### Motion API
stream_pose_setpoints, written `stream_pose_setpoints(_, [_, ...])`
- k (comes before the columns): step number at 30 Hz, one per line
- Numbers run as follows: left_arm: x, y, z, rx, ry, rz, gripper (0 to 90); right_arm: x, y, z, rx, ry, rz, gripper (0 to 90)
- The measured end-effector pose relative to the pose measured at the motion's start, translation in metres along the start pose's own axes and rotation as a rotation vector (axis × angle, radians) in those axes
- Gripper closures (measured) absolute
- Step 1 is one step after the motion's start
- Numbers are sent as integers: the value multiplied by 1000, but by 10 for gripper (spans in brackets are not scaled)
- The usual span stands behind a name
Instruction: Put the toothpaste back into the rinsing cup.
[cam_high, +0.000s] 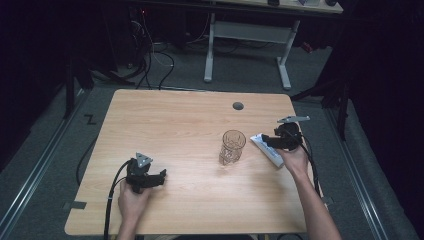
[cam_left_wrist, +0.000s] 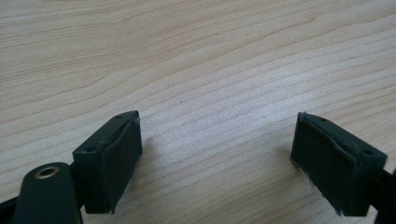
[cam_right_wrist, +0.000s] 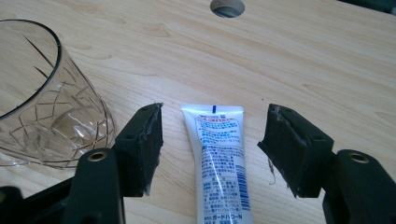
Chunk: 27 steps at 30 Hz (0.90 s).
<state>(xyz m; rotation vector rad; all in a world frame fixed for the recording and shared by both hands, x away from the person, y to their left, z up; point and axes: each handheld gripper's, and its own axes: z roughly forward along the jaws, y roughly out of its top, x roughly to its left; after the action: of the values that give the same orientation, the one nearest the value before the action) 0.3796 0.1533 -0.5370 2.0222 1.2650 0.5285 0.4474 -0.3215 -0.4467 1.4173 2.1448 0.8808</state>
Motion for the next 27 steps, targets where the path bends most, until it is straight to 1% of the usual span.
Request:
stream_pose_setpoints(5, [0,0,0,0,0,0,163,-2,-2,11,40,2,12,371])
stream_pose_setpoints(8, [0,0,0,0,0,0,163,-4,-2,15,46,-1,11,369])
stream_pose_setpoints(9, [0,0,0,0,0,0,162,-5,-3,18,57,-8,13,364])
stream_pose_setpoints(12, [0,0,0,0,0,0,162,-7,-4,21,60,-13,22,363])
stream_pose_setpoints(14, [0,0,0,0,0,0,163,-9,-5,25,74,-10,32,361])
stream_pose_setpoints(20, [0,0,0,0,0,0,162,-6,-6,34,103,-5,19,362])
stream_pose_setpoints(23, [0,0,0,0,0,0,163,-6,-7,41,123,4,16,360])
stream_pose_setpoints(25, [0,0,0,0,0,0,162,-7,-7,42,129,5,20,360])
stream_pose_setpoints(27, [0,0,0,0,0,0,162,-7,-8,47,157,-5,16,356])
